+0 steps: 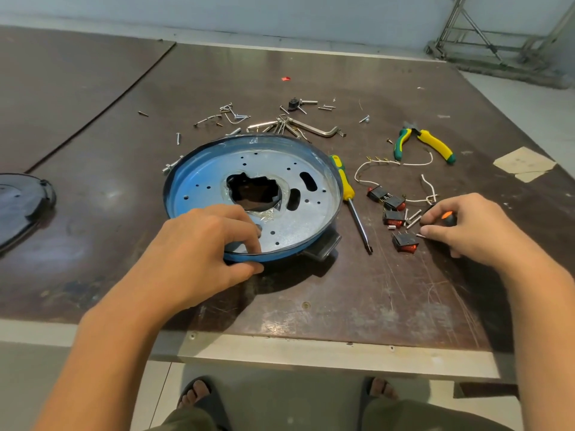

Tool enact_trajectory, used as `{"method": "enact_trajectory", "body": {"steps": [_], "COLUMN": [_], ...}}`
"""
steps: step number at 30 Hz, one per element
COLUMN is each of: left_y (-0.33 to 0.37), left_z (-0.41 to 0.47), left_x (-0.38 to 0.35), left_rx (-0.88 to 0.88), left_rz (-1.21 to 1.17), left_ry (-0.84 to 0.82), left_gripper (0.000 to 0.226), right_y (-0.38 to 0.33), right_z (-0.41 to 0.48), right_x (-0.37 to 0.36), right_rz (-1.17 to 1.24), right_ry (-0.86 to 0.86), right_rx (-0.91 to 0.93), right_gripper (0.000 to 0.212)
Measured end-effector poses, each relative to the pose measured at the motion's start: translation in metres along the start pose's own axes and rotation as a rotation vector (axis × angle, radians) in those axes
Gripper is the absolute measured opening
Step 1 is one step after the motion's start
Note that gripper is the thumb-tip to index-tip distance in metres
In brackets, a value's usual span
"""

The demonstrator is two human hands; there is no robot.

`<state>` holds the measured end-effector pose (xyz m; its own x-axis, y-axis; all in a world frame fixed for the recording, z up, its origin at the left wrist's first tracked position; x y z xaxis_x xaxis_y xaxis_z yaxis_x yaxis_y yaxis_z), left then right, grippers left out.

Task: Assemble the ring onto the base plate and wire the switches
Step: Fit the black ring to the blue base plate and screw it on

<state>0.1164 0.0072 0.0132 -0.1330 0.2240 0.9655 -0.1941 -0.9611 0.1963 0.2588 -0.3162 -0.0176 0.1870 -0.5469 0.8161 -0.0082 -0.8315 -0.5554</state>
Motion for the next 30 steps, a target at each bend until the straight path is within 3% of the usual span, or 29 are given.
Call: {"method": "enact_trajectory", "body": {"steps": [7, 13, 19, 23, 30], "left_y": [0.000, 0.000, 0.001, -0.001, 0.003], "left_z": [0.000, 0.001, 0.001, 0.000, -0.004], "left_x": [-0.001, 0.000, 0.003, 0.004, 0.007], "left_rx": [-0.003, -0.002, 0.011, 0.033, -0.020], "left_rz": [0.011, -0.001, -0.023, -0.038, -0.064], "left_ry": [-0.006, -0.011, -0.004, 0.002, 0.027], "left_gripper": [0.013, 0.016, 0.014, 0.018, 0.018], "right_y": [0.025, 0.020, -0.057, -0.141, -0.204], "right_z": [-0.003, -0.005, -0.027, -0.059, -0.077], "right_x": [-0.001, -0.004, 0.000, -0.027, -0.085], "right_rz": [0.017, -0.002, 0.385, 0.716, 0.321], "right_ry": [-0.151, -0.192, -0.108, -0.197, -0.191], "right_rx": [-0.085, -0.047, 0.225, 0.450, 0.635], "right_gripper": [0.013, 0.014, 0.011, 0.004, 0.009]}}
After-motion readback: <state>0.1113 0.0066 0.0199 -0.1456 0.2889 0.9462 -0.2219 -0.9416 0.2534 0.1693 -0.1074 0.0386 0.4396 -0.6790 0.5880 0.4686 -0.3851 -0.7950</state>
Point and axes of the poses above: each hand's wrist, its own z-axis towards the middle knuckle, its own x-axis out of the back of the hand, y = z × x, the point moved 9 cm from there along z, towards the middle knuckle, and after that the axes turned 11 degrees about z, right-handed, at the moved point
